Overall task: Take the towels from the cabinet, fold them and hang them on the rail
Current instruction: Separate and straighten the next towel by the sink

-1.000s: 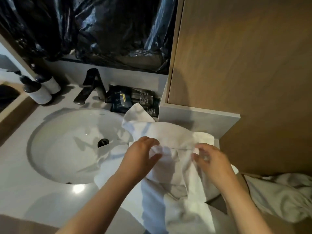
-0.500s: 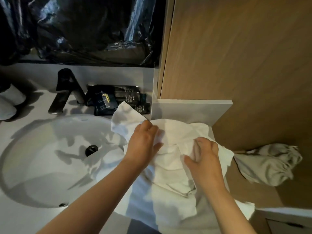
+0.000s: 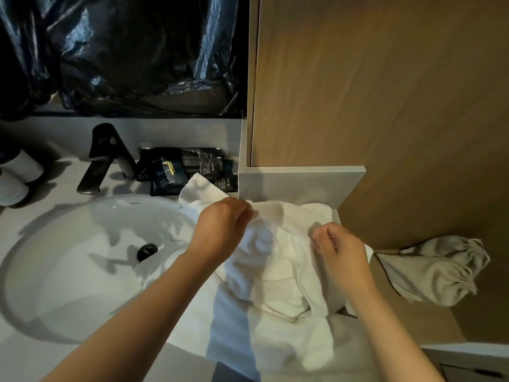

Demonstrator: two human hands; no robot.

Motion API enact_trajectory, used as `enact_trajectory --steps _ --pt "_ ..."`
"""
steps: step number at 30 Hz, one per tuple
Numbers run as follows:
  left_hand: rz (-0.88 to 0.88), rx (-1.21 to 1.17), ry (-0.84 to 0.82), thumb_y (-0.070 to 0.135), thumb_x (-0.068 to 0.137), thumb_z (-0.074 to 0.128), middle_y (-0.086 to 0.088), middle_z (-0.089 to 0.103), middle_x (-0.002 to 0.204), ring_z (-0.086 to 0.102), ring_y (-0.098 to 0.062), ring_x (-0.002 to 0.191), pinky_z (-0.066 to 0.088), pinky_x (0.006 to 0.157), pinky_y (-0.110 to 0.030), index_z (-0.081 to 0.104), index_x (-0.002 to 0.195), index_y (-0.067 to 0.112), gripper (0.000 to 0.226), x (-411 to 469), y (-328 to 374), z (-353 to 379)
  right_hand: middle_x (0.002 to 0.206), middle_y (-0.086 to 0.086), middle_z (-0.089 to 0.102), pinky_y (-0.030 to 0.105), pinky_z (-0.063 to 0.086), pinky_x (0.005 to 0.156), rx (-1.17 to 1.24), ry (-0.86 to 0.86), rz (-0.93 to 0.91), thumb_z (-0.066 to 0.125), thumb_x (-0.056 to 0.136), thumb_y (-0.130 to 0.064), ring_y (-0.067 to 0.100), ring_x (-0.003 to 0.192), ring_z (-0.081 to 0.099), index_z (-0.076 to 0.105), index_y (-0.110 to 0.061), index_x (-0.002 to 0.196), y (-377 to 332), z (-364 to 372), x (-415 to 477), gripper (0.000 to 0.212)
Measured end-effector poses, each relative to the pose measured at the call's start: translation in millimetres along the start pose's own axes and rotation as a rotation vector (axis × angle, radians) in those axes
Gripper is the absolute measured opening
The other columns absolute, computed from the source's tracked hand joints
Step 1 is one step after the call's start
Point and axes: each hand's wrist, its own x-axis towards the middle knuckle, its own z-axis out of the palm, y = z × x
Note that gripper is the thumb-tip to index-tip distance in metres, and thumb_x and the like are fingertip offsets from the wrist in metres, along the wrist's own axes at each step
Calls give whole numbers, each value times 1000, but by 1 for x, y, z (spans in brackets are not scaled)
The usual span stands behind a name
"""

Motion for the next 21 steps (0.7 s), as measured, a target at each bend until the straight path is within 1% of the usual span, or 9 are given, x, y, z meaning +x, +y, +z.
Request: enact_trajectory --steps 2,4,6,8,11,14,16,18,21 --pt "32 -57 35 20 96 56 -4 55 67 45 -21 64 22 56 -30 56 72 6 28 2 13 -11 87 -15 65 27 49 71 39 -127 25 60 93 -28 9 75 62 56 -32 92 -4 -5 2 5" --pt "64 -104 65 19 97 55 -6 56 67 45 -21 62 24 55 -31 58 75 2 27 5 26 -22 101 -25 61 23 46 77 2 -196 -1 62 92 -31 3 83 59 55 -37 112 -4 -6 0 23" --pt "101 -131 73 20 97 55 -8 57 66 48 -22 62 33 57 -32 60 76 3 28 7 38 -32 80 -17 66 28 45 69 -19 -105 -58 57 97 -28 3 72 60 63 -30 97 -4 -10 -3 7" --pt "141 -147 78 20 97 55 -7 56 65 48 -21 61 35 57 -30 60 75 4 28 7 46 -42 60 -4 63 32 46 61 37 -18 -44 52 99 -26 8 57 61 64 -22 82 -8 -18 -5 22" --pt "167 -136 113 21 97 53 -9 54 62 49 -22 59 36 57 -32 58 73 3 31 10 50 -56 64 -5 66 23 48 60 146 77 -50 55 98 -28 8 60 63 66 -29 79 -22 -41 -1 21" --pt "160 -143 157 22 98 52 6 49 55 49 -6 55 32 51 -17 54 68 16 31 15 53 -72 66 -9 64 15 43 56 171 162 -169 56 97 -31 6 62 60 62 -29 70 -47 -68 9 28" --pt "170 -188 206 19 97 53 15 46 55 50 2 59 31 55 -10 50 66 27 33 19 62 -85 72 -17 65 10 44 57 195 184 -226 53 97 -36 1 69 61 63 -33 77 -68 -84 14 23" --pt "174 -223 241 21 97 52 18 52 61 53 4 65 33 59 -8 55 72 29 27 22 71 -99 78 -18 65 18 49 62 189 211 -289 49 98 -41 2 76 62 66 -32 90 -90 -97 19 21" --pt "182 -286 308 21 98 52 7 63 71 57 -4 73 40 62 -12 66 77 19 25 27 84 -125 78 -19 63 24 45 61 161 299 -390 46 97 -45 4 76 60 64 -32 89 -124 -117 25 23"
